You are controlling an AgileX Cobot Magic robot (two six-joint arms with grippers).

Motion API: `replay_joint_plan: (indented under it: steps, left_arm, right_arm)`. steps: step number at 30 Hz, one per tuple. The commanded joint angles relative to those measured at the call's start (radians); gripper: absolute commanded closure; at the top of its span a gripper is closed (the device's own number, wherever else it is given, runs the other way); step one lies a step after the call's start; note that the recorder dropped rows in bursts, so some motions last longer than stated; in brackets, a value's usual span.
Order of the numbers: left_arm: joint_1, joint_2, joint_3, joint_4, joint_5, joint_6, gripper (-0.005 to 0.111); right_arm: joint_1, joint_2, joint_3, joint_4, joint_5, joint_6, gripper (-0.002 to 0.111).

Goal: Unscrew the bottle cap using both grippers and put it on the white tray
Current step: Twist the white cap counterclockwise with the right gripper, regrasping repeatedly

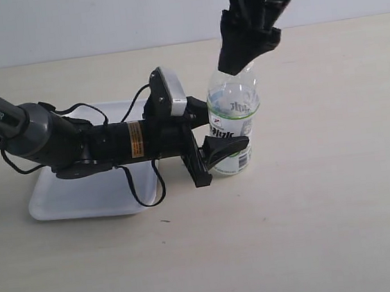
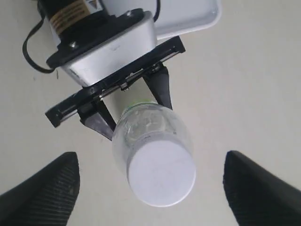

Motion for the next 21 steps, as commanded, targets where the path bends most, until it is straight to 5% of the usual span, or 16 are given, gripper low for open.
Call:
replay_joint_plan:
  steps: [1, 9, 21]
  left_arm:
    - [0.0, -0.005, 0.007, 0.017, 0.046, -0.001, 0.107]
    - [0.0, -0.005, 0.007, 0.017, 0.046, -0.001, 0.107]
    - [0.0, -0.005, 0.007, 0.017, 0.046, -0.001, 0.107]
  right_arm:
    - [0.002, -0.009, -0.002, 0.009, -0.005, 0.28, 0.029]
    - [0.002, -0.009, -0.002, 0.01, -0.005, 0.563, 0.029]
    - [0.002, -0.007, -0.002, 0.0, -0.005, 0.63, 0.031]
